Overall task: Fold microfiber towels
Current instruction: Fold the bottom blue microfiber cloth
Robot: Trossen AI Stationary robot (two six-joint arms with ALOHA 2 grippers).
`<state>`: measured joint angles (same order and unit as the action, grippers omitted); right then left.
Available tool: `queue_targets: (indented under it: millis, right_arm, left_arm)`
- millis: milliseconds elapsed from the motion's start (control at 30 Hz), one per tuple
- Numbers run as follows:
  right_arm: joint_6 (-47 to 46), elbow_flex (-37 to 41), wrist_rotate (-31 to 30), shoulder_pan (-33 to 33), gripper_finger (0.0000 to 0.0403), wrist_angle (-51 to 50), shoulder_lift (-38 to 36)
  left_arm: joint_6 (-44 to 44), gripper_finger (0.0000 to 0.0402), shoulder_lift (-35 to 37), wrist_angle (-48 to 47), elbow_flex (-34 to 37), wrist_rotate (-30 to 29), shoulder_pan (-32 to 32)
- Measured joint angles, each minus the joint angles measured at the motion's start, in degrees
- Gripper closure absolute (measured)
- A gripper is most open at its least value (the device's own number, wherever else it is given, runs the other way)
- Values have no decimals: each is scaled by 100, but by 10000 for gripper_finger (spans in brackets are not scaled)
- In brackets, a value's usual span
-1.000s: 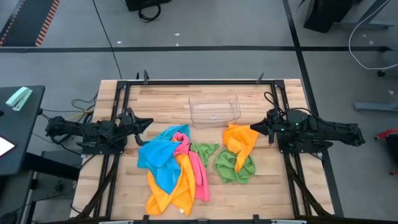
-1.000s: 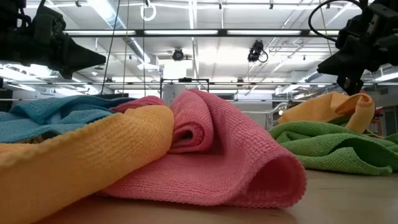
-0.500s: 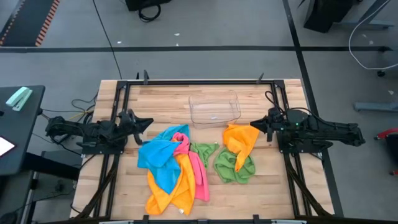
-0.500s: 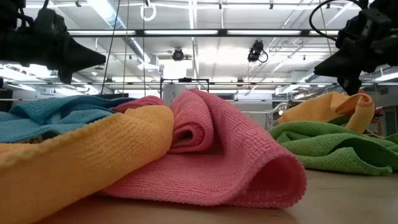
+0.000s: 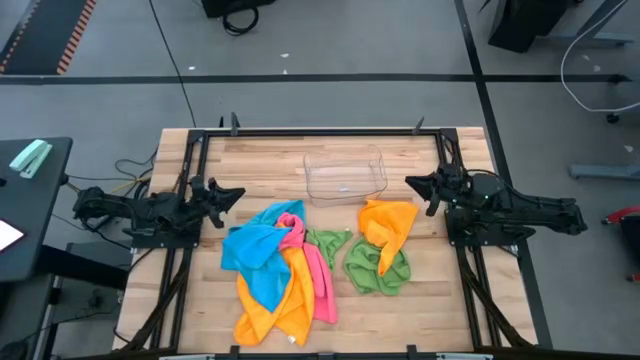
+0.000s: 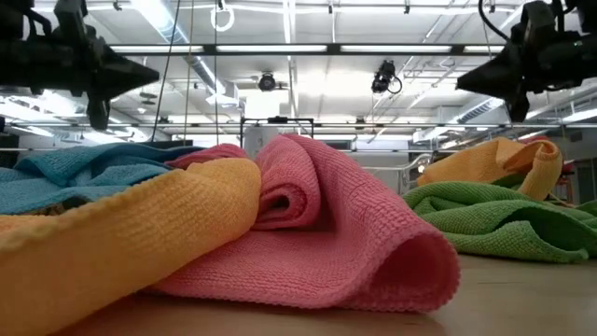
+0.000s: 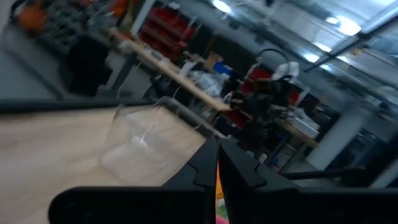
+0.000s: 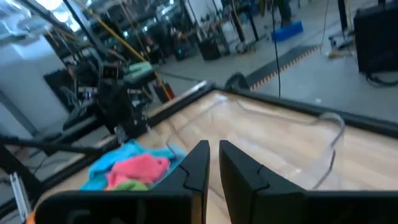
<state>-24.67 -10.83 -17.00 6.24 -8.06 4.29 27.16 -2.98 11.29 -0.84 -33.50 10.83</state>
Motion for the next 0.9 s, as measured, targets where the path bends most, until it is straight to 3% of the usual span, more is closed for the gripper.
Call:
queue_targets:
  millis: [167, 333, 600, 900]
  right_arm:
    - [155, 0, -14, 0, 359, 416, 2]
    - [188, 0, -17, 0, 359, 979, 198]
    - [639, 0, -17, 0, 359, 2016, 1136]
    - [581, 0, 103, -2, 359, 2684, 2225]
  left_arm:
    - [-991, 383, 0, 585, -6, 563, 0]
    - [-1537, 382, 0, 636, -13, 676, 2]
    - [-2243, 391, 0, 876, -22, 709, 2]
    - [-2308, 381, 0, 1070, -24, 1383, 2]
